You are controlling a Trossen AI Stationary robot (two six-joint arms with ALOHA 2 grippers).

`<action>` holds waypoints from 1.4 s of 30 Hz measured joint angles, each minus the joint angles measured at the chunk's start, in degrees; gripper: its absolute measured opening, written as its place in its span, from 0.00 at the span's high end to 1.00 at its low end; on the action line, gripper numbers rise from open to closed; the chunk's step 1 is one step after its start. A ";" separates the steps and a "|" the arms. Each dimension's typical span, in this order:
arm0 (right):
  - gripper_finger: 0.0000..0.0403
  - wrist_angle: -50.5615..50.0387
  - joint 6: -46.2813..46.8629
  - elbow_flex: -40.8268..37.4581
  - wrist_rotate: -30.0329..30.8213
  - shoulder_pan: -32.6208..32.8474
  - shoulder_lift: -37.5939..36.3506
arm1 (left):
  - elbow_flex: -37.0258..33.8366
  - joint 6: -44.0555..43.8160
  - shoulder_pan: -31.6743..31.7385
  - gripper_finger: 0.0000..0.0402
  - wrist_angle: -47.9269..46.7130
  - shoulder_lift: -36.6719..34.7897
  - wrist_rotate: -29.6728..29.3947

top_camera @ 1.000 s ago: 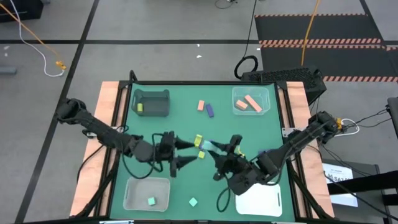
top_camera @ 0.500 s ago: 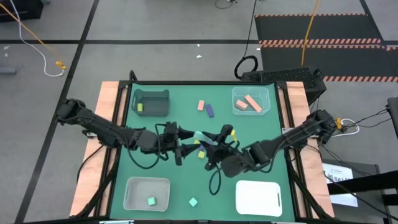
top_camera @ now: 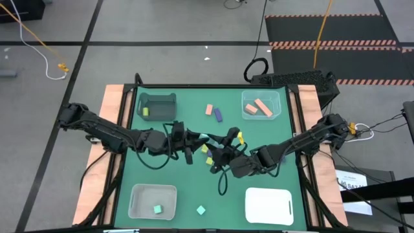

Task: Sort & place blocks by color
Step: Put the right light blue block into the gray bin

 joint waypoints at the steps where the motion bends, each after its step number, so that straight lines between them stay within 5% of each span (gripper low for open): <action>1: 0.73 0.22 -0.77 0.00 0.49 0.00 0.00 | 0.00 -0.17 -0.02 0.85 0.25 0.00 -0.37; 5: 0.72 0.89 -2.36 0.00 0.56 0.00 0.09 | 0.00 -0.22 -0.02 0.86 0.29 0.00 -0.30; 11: 0.44 -1.02 2.09 0.00 -0.33 0.98 -0.19 | 0.00 1.38 -0.20 0.86 -0.08 0.02 1.45; 19: 0.19 -22.80 28.04 0.00 -0.73 3.82 -3.39 | 0.00 4.20 -0.20 0.86 0.01 0.02 1.01; 26: 0.20 -42.29 56.12 0.04 -14.75 5.86 -5.20 | 0.00 5.30 -1.82 0.86 1.08 0.02 0.67; 31: 0.23 -50.49 67.28 0.04 -23.06 7.07 -4.96 | 0.00 2.12 -5.81 0.86 0.66 0.02 7.01; 38: 0.26 -52.51 68.42 0.04 -24.16 8.37 -4.90 | 0.00 -9.75 -18.29 0.84 -6.43 0.02 10.53; 42: 0.27 -51.94 68.16 -1.39 -24.16 8.29 -4.90 | 0.00 -21.10 -26.54 0.85 -12.57 0.02 6.72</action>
